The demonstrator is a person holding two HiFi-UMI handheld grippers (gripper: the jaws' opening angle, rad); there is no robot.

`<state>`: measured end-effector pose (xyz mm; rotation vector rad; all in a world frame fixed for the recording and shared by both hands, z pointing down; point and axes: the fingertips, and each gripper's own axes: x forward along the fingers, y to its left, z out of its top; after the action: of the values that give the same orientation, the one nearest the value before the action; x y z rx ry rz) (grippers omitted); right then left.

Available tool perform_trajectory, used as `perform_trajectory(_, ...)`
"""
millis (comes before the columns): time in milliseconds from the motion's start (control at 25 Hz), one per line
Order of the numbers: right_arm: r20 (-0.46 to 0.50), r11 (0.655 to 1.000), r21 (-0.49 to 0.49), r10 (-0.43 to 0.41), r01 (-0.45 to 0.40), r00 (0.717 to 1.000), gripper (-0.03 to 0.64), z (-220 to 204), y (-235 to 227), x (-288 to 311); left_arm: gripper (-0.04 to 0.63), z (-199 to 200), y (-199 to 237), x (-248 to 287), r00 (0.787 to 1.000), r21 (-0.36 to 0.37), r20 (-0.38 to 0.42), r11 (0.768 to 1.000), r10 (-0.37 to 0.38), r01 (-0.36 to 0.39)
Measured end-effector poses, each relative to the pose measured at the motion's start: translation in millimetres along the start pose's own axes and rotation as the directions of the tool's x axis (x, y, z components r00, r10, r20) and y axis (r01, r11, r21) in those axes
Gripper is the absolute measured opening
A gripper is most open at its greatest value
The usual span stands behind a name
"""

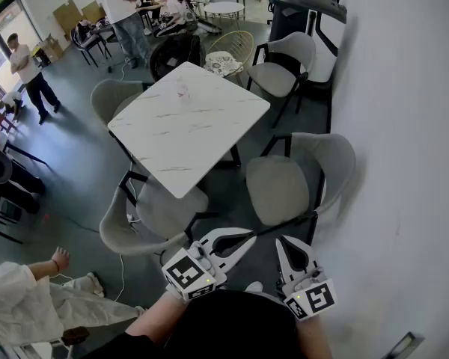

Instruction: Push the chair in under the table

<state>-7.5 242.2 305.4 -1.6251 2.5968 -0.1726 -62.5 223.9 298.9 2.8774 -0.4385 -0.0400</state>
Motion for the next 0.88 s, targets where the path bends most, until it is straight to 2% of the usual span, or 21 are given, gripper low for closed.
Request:
perform_trajectory(120, 0.009, 0.999, -0.041, 0.000, 0.001, 1.000, 0.011, 9.5, 2.2, -4.8, 0.003, 10.7, -7.7, 0.2, 1.000, 0.022, 0.025, 1.000, -0.005, 0.004)
perform_trajectory(440, 0.034, 0.992, -0.125, -0.011, 0.016, 0.999, 0.012, 18.1, 1.8, -20.5, 0.003, 10.2, -25.5, 8.8, 1.000, 0.086, 0.027, 0.996, -0.007, 0.005)
perform_trajectory(720, 0.038, 0.996, -0.059, -0.067, 0.069, 0.997, 0.012, 11.5, -18.5, -48.0, 0.003, -2.6, -48.0, 27.6, 0.999, 0.061, -0.025, 0.998, -0.029, 0.031)
perform_trajectory(880, 0.046, 0.983, -0.150, -0.103, 0.109, 0.994, 0.014, 10.5, -30.5, -60.7, 0.004, -9.1, -54.8, 38.6, 0.999, 0.052, -0.034, 0.998, -0.025, 0.026)
